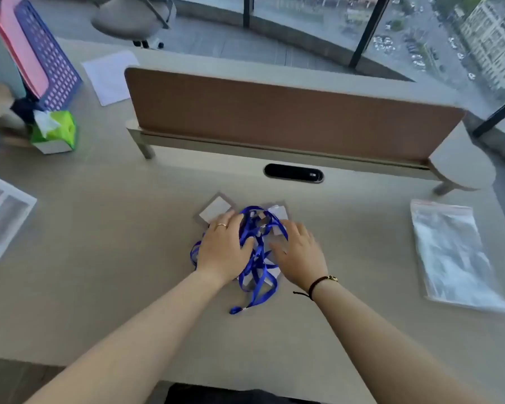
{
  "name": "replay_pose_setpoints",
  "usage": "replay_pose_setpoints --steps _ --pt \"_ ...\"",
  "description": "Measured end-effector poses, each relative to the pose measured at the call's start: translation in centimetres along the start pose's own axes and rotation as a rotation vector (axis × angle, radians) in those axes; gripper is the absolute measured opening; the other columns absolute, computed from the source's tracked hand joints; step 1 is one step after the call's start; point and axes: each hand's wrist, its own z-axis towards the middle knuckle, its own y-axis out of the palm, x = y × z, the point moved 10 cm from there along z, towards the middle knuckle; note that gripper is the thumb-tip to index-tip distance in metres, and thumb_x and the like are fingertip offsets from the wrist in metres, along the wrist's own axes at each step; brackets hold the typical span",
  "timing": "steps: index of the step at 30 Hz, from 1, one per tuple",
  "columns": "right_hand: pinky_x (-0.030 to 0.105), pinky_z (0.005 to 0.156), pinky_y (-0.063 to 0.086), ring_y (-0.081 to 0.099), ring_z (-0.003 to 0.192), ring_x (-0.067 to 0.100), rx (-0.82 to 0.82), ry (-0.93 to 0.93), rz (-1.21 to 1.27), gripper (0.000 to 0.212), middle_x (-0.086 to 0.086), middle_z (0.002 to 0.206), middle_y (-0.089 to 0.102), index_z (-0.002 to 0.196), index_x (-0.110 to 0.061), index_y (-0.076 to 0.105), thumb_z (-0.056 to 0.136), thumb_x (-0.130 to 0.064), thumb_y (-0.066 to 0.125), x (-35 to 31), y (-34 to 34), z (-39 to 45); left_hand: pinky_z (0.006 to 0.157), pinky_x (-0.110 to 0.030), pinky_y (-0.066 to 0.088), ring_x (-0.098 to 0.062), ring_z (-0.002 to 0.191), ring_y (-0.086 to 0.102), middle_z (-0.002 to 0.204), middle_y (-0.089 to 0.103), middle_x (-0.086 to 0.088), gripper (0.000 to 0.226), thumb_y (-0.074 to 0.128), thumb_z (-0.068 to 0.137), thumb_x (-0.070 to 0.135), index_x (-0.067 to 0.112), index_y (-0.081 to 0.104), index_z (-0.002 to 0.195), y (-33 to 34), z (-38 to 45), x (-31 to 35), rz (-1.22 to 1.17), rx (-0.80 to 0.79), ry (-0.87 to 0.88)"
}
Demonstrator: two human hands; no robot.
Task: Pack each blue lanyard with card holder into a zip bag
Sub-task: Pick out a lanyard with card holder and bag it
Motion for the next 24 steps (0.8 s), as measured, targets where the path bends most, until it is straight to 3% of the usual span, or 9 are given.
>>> replay_pose_setpoints --steps 4,7,11,14,17,19,21,24 --pt "0.035 0.067 0.055 0.06 0.077 0.018 -0.235 0.173 0.001 0.026 -0.007 0.093 0.063 0.116 -0.03 0.055 0.092 -0.038 0.05 4.0 6.6 -0.7 0.1 -0.036 0.046 -0.019 0.133 0.04 0.143 0.048 0.003 0.046 0.051 0.095 0.032 0.019 0.05 0.139 5.1 -1.7 -3.5 0.007 -0.149 -0.111" --pt "0.03 0.058 0.051 0.063 0.072 0.018 -0.246 0.279 -0.026 0.032 -0.005 0.085 0.066 0.108 -0.024 0.058 0.092 -0.051 0.052 6.3 9.7 -1.0 0.092 -0.035 0.05 -0.018 0.12 0.048 0.132 0.054 0.003 0.036 0.052 0.094 0.033 0.022 0.056 0.128 8.0 -2.8 -5.3 0.01 -0.201 -0.168" --pt "0.028 0.051 0.044 0.057 0.06 0.018 -0.244 0.422 -0.063 0.042 -0.001 0.072 0.062 0.078 -0.018 0.054 0.085 -0.06 0.057 8.6 12.8 -0.9 0.1 -0.042 0.045 -0.024 0.118 0.05 0.129 0.055 -0.002 0.023 0.054 0.094 0.033 0.022 0.064 0.111 9.9 -4.0 -5.8 0.037 -0.223 -0.177" --pt "0.029 0.055 0.047 0.058 0.065 0.021 -0.301 0.472 -0.046 0.026 0.001 0.077 0.063 0.077 -0.017 0.054 0.085 -0.041 0.06 9.5 14.7 -1.0 0.109 -0.046 0.039 -0.023 0.117 0.05 0.118 0.059 0.0 0.019 0.055 0.093 0.033 0.024 0.066 0.105 10.6 -4.7 -6.0 0.055 -0.214 -0.172" --pt "0.027 0.052 0.039 0.053 0.063 0.021 -0.326 0.513 0.034 0.011 0.002 0.075 0.06 0.076 -0.013 0.051 0.083 -0.021 0.054 10.1 15.2 -1.1 0.105 -0.038 0.041 -0.017 0.11 0.054 0.113 0.059 0.003 0.02 0.053 0.093 0.034 0.024 0.064 0.107 11.3 -5.2 -6.4 0.025 -0.246 -0.179" --pt "0.026 0.05 0.036 0.044 0.054 0.019 -0.322 0.517 0.161 0.02 0.001 0.061 0.049 0.064 -0.014 0.043 0.082 -0.016 0.053 9.9 14.9 -1.2 0.09 -0.034 0.049 -0.015 0.105 0.056 0.114 0.059 0.005 0.024 0.054 0.093 0.037 0.024 0.062 0.112 11.8 -5.7 -6.5 -0.009 -0.297 -0.199" --pt "0.025 0.047 0.036 0.039 0.048 0.018 -0.304 0.551 0.339 0.029 0.002 0.056 0.042 0.058 -0.016 0.038 0.083 -0.014 0.053 9.6 14.0 -1.6 0.086 -0.034 0.051 -0.013 0.106 0.056 0.119 0.057 0.007 0.037 0.059 0.088 0.046 0.025 0.058 0.118 12.9 -6.5 -6.8 -0.045 -0.382 -0.226" --pt "0.027 0.052 0.048 0.06 0.058 0.016 -0.336 0.676 0.685 0.012 0.008 0.072 0.06 0.077 -0.011 0.058 0.088 -0.015 0.056 8.7 12.9 -3.5 0.093 -0.036 0.051 -0.013 0.117 0.054 0.13 0.052 0.009 0.063 0.069 0.077 0.055 0.028 0.049 0.13 14.6 -7.9 -6.5 -0.044 -0.529 -0.233"
